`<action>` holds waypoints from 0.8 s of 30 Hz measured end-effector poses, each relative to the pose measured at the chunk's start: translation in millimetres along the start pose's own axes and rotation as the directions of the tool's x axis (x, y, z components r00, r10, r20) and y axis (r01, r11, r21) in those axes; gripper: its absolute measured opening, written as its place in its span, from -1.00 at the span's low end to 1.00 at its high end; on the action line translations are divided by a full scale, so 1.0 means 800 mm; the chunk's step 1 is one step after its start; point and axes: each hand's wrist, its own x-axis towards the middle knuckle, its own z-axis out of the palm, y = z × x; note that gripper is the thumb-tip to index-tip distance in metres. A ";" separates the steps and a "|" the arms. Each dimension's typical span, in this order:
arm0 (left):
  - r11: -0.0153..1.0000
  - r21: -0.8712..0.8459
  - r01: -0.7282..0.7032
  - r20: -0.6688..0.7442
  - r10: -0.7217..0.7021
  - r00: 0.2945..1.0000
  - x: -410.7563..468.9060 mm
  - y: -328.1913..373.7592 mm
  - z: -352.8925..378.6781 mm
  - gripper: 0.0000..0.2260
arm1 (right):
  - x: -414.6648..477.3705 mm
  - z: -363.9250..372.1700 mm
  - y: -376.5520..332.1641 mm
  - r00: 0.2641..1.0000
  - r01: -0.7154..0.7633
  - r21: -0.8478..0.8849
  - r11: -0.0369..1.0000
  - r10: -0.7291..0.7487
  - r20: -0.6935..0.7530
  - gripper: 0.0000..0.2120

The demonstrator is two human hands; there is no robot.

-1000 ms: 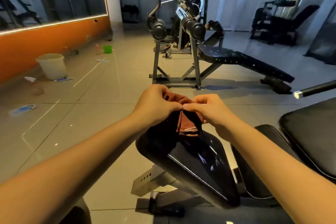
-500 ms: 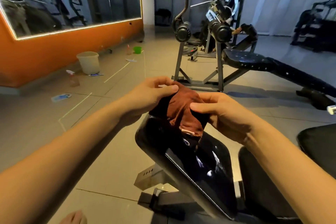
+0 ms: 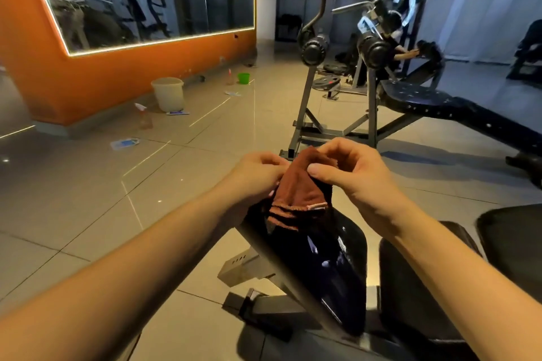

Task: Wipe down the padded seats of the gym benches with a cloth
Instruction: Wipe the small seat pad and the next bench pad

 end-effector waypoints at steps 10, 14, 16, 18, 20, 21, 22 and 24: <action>0.944 0.194 -0.268 0.073 0.259 0.963 -0.046 -0.004 0.004 -0.51 | -0.011 0.013 -0.020 0.983 0.012 0.228 0.974 0.030 -0.179 -0.68; 0.984 -0.115 -0.134 0.176 0.153 0.972 -0.064 0.001 -0.003 -0.47 | -0.019 0.014 -0.023 0.981 -0.189 0.363 0.912 0.194 0.024 -0.62; 0.987 -0.145 -0.071 0.183 0.098 0.978 -0.082 0.007 0.000 -0.54 | -0.025 0.015 -0.023 0.965 -0.260 0.359 0.896 0.249 0.079 -0.67; 0.991 -0.137 0.008 0.125 0.010 0.992 -0.095 0.013 0.003 -0.69 | -0.027 0.015 -0.024 0.966 -0.256 0.323 0.911 0.256 0.046 -0.79; 1.000 0.017 0.008 -0.002 -0.008 1.000 -0.100 0.013 -0.002 -0.80 | -0.026 0.012 -0.025 0.966 -0.243 0.274 0.931 0.259 -0.022 -0.87; 0.980 0.193 -0.039 -0.074 0.054 0.996 -0.098 0.009 -0.007 -0.83 | -0.024 0.008 -0.024 0.964 -0.236 0.230 0.944 0.257 -0.063 -0.88; 0.920 0.382 -0.090 -0.142 0.154 0.978 -0.094 0.004 -0.015 -0.83 | -0.022 0.001 -0.021 0.962 -0.232 0.162 0.959 0.251 -0.105 -0.90; 0.761 0.628 -0.163 -0.219 0.375 0.901 -0.084 -0.008 -0.035 -0.86 | -0.017 -0.011 -0.015 0.957 -0.249 -0.024 0.968 0.242 -0.158 -0.95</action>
